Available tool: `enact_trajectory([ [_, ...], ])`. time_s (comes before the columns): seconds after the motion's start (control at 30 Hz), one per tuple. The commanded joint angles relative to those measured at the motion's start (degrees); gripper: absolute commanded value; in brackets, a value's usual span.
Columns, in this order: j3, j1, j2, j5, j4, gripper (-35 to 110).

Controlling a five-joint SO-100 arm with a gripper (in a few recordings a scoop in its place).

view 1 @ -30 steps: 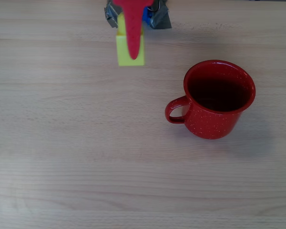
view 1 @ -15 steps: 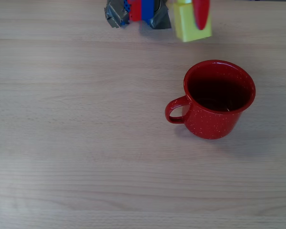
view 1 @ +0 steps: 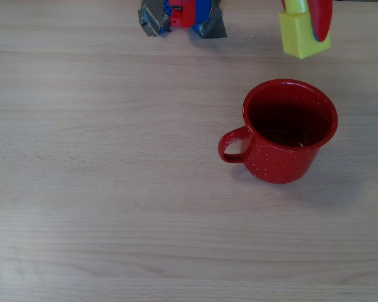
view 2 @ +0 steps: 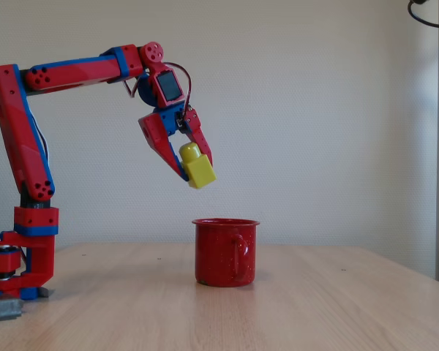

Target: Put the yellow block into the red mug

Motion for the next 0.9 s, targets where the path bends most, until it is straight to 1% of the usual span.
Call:
enact_trajectory([
  [0.0,-0.35,-0.18,0.00,0.53,-2.55,0],
  [0.2,-1.85,2.20,-6.15,-2.02,-6.59,0],
  [0.63,-8.70,6.59,-16.61,-4.31,-8.70,0],
  [0.87,-9.32,6.77,-18.19,-4.83,-9.84,0],
])
